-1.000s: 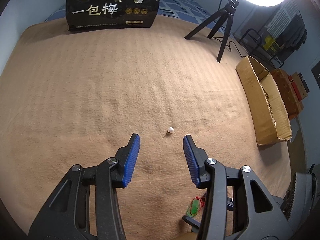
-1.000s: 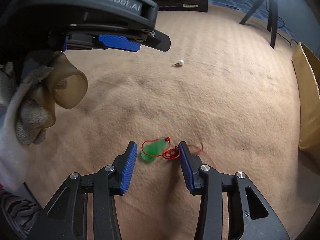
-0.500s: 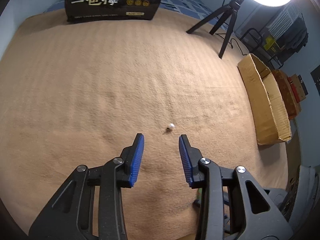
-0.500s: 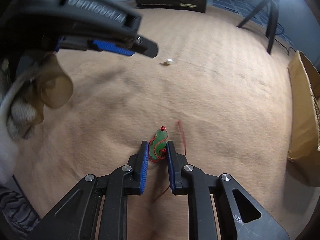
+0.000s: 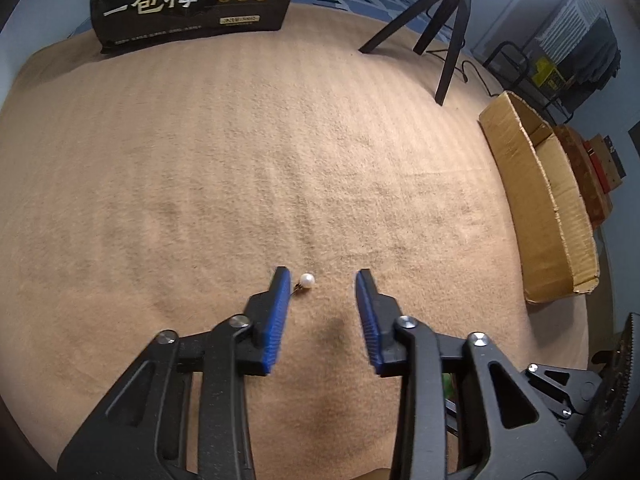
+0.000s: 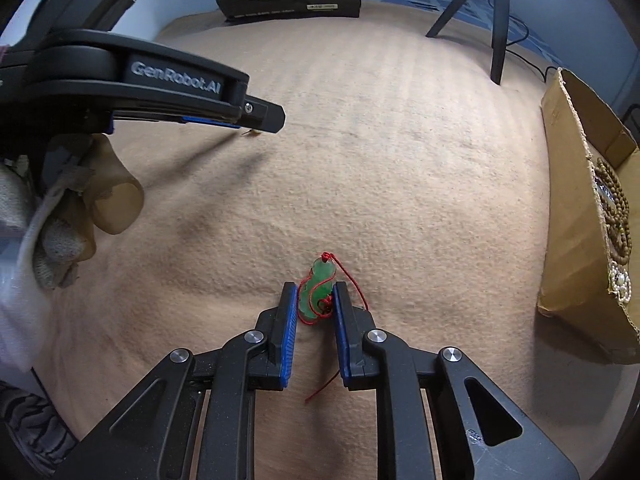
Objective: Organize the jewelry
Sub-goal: 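Close the right tool on the jade pendant while the left tool grips the pearl earring, then carry the pendant with the right tool into the box while the left tool carries the earring there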
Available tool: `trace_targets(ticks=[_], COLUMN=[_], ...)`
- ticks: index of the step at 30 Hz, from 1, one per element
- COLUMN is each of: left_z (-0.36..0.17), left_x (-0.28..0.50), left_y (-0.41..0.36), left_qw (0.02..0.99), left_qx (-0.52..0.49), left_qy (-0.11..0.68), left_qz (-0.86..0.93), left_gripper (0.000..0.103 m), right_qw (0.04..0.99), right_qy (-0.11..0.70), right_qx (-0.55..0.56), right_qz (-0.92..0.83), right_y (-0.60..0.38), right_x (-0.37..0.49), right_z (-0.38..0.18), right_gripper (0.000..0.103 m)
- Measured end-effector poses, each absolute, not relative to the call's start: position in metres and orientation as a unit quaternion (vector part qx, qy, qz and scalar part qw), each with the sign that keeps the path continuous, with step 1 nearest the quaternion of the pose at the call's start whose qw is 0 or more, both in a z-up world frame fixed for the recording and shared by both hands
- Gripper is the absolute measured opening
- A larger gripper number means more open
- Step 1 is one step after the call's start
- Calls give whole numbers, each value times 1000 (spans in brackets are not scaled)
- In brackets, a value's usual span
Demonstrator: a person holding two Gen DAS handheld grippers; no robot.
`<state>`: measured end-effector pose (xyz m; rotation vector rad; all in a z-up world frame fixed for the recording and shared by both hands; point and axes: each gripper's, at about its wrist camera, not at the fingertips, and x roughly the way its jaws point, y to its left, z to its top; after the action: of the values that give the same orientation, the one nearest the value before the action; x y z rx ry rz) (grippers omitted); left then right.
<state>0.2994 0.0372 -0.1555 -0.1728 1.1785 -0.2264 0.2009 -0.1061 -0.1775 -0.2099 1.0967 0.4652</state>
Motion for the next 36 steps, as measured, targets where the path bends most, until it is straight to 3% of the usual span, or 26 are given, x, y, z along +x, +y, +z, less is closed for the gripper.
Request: trace_targets(ticks=[10,14,16,19,36], left_z=[-163,-166,-166,-167,-134], left_x=[304,307,308,310,292], left_y=[34,36,36,36,39], left_qw=[823,823,823,823,842], left_qx=[-64,-62,-59,-56,-68], left_qy=[557,559,559,559,525], left_qz=[-87,-82,-82,-85,-101], left_gripper=[29,21,10,7,7], right_qw=[821,821,821,820,837], right_qy=[517,517,517,518,497], right_qx=[-100,-100,-100,-100,-80], right_qz=[221,222,221,222,214], right_y=[-109,-110,-109,-109,-125], right_x=[204,202,202,206,197], right_z=[-180,-180,-179,-180,-153], right_gripper=[15,15,15,15,15])
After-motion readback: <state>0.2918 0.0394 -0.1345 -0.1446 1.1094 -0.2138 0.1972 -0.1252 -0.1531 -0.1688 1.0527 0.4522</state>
